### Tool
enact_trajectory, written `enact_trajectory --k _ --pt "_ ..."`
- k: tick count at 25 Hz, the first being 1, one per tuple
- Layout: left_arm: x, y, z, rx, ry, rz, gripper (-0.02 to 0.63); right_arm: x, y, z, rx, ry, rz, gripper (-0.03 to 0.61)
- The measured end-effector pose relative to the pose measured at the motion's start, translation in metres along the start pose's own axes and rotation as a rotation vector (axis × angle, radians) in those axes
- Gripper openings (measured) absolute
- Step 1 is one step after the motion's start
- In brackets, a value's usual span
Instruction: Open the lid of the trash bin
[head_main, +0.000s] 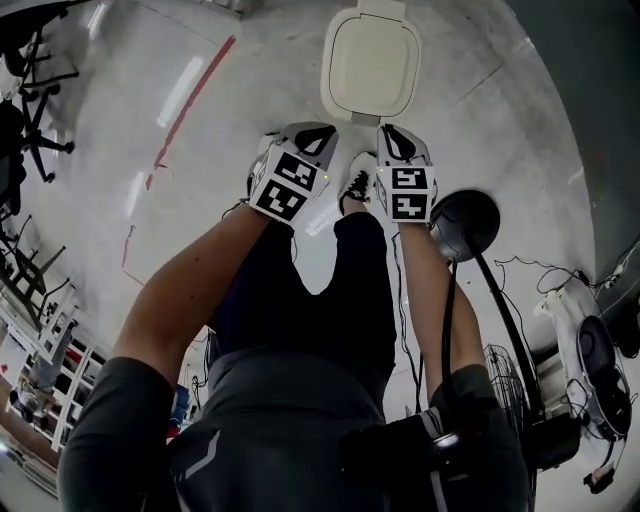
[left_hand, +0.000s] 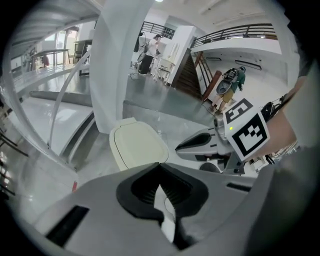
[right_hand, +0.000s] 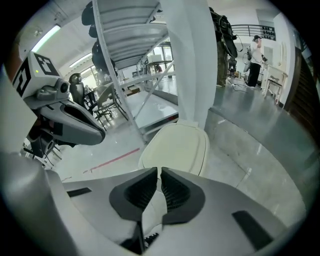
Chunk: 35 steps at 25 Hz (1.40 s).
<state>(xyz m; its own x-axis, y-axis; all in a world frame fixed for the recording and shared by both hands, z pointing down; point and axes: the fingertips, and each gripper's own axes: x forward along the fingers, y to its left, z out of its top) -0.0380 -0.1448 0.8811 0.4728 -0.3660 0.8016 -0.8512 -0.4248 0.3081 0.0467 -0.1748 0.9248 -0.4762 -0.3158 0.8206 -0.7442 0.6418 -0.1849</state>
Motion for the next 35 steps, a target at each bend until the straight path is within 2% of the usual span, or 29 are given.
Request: enact_trajectory --k 4,9,15,21,31,35 --pt "0.019 0.004 -0.010 -0.016 0.016 0.000 0.009 0.022 0.002 -0.017 0.011 0.032 0.013 0.035" --pt "0.034 0.007 -0.029 -0.030 0.048 -0.001 0.009 0.042 -0.001 -0.038 0.072 0.066 0.007 0.029" --pt "0.050 0.013 -0.026 -0.078 0.034 -0.007 0.008 0.060 -0.001 -0.048 0.078 0.088 0.017 0.029" --pt "0.062 0.017 -0.033 -0.064 0.046 -0.004 0.009 0.075 0.001 -0.050 0.048 0.085 0.009 0.029" --pt "0.067 0.021 -0.034 -0.062 0.049 -0.011 0.009 0.081 0.005 -0.065 -0.014 0.157 0.020 0.028" --pt "0.068 0.020 -0.039 -0.070 0.056 -0.013 0.009 0.081 0.004 -0.067 -0.003 0.157 0.004 0.026"
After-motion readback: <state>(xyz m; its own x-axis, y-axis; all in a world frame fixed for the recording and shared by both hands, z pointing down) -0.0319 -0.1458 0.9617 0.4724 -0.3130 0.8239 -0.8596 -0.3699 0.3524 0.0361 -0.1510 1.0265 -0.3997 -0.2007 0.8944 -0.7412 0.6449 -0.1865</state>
